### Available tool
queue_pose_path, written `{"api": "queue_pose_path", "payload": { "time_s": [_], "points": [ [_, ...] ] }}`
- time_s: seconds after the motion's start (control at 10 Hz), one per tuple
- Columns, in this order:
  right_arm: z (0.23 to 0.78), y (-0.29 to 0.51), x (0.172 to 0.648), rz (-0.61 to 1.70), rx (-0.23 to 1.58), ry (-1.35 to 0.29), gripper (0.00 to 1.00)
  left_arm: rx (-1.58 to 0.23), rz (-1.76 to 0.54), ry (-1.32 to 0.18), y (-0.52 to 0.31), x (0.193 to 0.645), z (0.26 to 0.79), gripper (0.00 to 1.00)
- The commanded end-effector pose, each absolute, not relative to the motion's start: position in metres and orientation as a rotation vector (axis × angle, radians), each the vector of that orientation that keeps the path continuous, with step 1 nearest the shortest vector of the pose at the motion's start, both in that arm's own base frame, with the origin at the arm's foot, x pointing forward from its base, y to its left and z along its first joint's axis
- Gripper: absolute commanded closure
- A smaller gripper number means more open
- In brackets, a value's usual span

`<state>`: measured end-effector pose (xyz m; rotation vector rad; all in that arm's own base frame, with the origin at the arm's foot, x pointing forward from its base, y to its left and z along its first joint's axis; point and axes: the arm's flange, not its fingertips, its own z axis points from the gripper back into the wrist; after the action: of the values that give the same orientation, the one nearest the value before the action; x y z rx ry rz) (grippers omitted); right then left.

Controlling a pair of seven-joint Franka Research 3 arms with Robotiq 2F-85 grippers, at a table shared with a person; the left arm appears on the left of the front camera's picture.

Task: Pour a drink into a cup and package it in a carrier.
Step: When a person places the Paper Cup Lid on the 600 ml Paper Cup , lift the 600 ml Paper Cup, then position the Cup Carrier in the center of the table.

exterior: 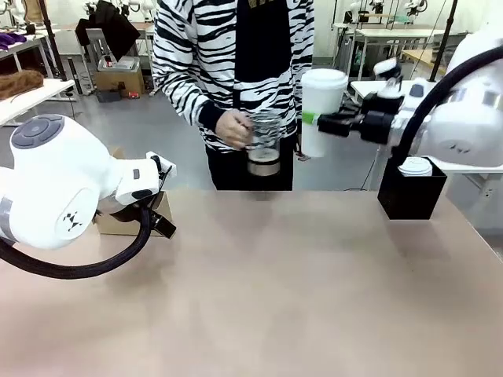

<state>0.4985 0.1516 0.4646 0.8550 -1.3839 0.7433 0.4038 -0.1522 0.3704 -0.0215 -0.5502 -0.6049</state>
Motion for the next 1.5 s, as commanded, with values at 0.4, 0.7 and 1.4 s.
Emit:
{"api": "queue_pose_path", "payload": {
  "time_s": [0.4,0.7,1.4],
  "points": [
    [0.569,0.128,0.412,0.742,0.847,-1.43,0.2,-0.024,-0.604,-0.55,-0.152,0.404,0.37,0.0],
    [0.573,0.13,0.412,0.755,0.844,-1.464,0.2,-0.024,-0.604,-0.55,-0.152,0.404,0.37,0.0],
    [0.573,0.13,0.412,0.755,0.844,-1.464,0.2,-0.024,-0.604,-0.55,-0.152,0.404,0.37,0.0]
  ]
}}
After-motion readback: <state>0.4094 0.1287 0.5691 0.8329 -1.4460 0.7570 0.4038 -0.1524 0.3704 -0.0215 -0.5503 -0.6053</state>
